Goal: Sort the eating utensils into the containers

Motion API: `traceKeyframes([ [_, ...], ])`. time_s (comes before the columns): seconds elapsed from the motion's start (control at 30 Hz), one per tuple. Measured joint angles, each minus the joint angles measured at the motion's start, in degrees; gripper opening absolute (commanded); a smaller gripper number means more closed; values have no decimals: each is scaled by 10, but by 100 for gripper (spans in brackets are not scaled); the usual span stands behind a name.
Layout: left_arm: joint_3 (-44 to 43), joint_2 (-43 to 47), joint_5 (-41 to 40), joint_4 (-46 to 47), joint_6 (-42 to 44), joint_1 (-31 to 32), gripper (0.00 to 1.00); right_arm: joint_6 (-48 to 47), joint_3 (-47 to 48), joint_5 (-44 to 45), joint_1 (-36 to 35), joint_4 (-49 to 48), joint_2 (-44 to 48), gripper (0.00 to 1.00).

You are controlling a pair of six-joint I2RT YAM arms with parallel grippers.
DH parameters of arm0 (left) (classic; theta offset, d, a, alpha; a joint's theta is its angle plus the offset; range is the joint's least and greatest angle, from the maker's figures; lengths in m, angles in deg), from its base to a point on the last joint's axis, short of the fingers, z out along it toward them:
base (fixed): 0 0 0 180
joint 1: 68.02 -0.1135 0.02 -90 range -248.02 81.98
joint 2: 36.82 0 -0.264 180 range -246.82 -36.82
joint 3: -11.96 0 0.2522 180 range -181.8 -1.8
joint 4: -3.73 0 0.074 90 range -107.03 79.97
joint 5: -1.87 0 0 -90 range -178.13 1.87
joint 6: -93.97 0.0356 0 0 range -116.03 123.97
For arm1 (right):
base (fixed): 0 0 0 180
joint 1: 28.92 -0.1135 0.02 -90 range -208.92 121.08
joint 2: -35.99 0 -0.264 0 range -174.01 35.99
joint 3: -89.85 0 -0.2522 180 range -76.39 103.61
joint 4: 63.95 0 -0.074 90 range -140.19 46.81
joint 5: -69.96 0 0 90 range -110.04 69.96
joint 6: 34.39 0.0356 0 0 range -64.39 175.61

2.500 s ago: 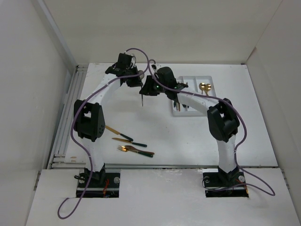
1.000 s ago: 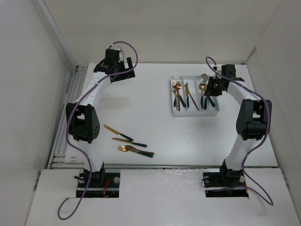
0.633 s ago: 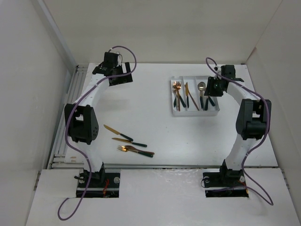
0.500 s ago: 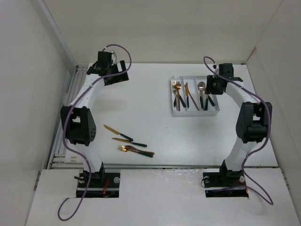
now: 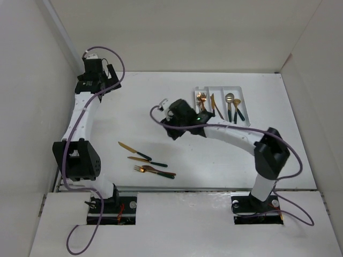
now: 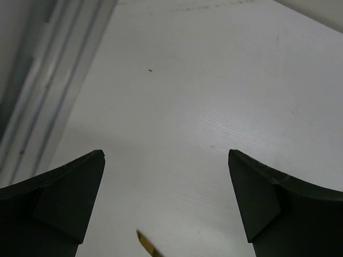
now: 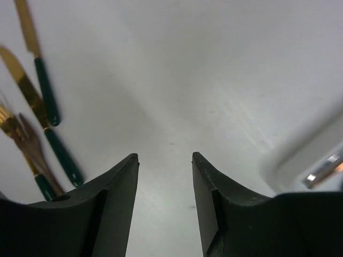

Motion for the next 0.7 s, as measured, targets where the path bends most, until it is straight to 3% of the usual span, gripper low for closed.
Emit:
traceKeyframes([
  [0.13,3,50,-125,2,7,-7,100,7,61,0,-80,7,-108,50],
  [0.23,25,100,-169,7,7,-45,100,10,134,1,-124,3,-191,50],
  [0.4,61,161,-192,5,5,-108,100,28,207,-1,-165,-7,-268,47],
  [0.7,82,173,-174,5,5,-104,100,50,248,14,-163,-24,-315,40],
])
